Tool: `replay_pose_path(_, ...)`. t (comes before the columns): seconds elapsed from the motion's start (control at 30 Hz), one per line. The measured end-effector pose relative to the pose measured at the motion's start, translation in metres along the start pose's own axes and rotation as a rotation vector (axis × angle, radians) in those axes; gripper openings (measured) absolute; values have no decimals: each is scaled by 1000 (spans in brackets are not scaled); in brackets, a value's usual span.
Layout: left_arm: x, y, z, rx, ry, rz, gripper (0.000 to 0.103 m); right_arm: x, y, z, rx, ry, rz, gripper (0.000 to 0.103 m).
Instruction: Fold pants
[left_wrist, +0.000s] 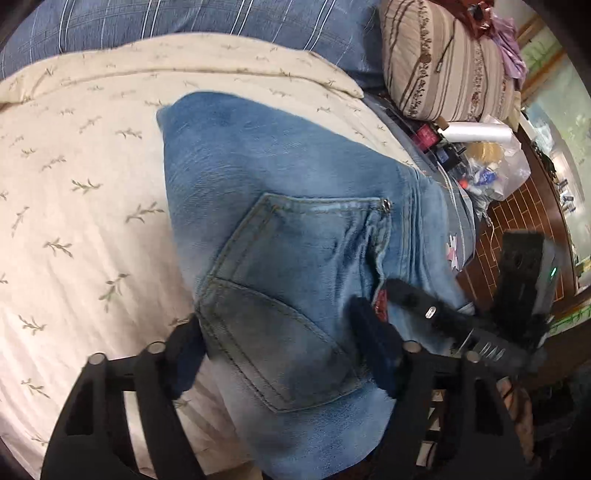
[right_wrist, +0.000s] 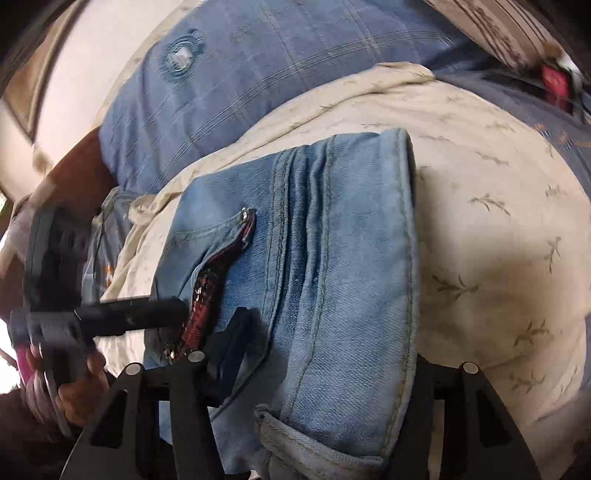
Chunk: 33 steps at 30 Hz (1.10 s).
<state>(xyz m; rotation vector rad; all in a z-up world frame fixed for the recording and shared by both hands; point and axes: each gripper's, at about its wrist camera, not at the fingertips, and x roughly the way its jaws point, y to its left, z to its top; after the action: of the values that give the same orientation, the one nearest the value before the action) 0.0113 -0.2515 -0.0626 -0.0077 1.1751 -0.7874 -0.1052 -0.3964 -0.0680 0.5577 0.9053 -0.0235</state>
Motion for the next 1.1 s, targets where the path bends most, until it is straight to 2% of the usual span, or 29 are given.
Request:
replay_pose_path(0.07, -9, 13, 2, -36, -4, -36, 58, -3, 18, 10, -18, -11, 13, 50)
replay_pose_path(0.17, -24, 40, 13, -108, -26, -62, 55, 7, 41, 24, -20, -2, 58, 50)
replay_pose_path(0.33, -85, 89, 31, -188, -192, 22, 55, 57, 92, 65, -43, 20, 196, 50)
replay_pose_path(0.4, -112, 112, 43, -213, -267, 74, 55, 75, 120, 77, -98, 12, 216, 50)
replay_pose_path(0.47, -127, 133, 54, -232, -308, 143, 57, 98, 147, 88, -150, 9, 214, 50)
replay_pose_path(0.5, -125, 139, 58, -235, -312, 179, 59, 112, 161, 91, -189, 5, 189, 50)
replay_pose_path(0.57, -118, 158, 64, -237, -302, 304, 71, 143, 180, 89, -267, 15, 87, 52)
replay_pose_path(0.6, -106, 169, 65, -243, -285, 396, 74, 166, 190, 84, -329, 36, -14, 53)
replay_pose_path(0.67, -82, 188, 61, -252, -236, 501, 83, 192, 197, 72, -423, 61, -129, 57)
replay_pose_path(0.7, -80, 197, 55, -257, -234, 494, 87, 194, 199, 67, -447, 29, -154, 60)
replay_pose_path(0.73, -82, 205, 48, -283, -275, 491, 96, 191, 198, 68, -438, 20, -150, 63)
replay_pose_path(0.77, -86, 210, 43, -309, -306, 489, 100, 187, 197, 69, -418, 23, -136, 63)
replay_pose_path(0.87, -93, 214, 38, -355, -317, 464, 100, 161, 194, 71, -369, 0, -129, 66)
replay_pose_path(0.93, -99, 212, 32, -372, -328, 455, 100, 141, 192, 67, -358, -25, -141, 83)
replay_pose_path(0.97, -104, 208, 29, -379, -338, 456, 100, 129, 193, 62, -360, -38, -160, 88)
replay_pose_path(1.03, -116, 200, 13, -394, -376, 508, 100, 113, 189, 55, -357, -38, -196, 101)
replay_pose_path(1.1, -125, 183, -4, -362, -427, 622, 100, 103, 186, 44, -330, -19, -224, 103)
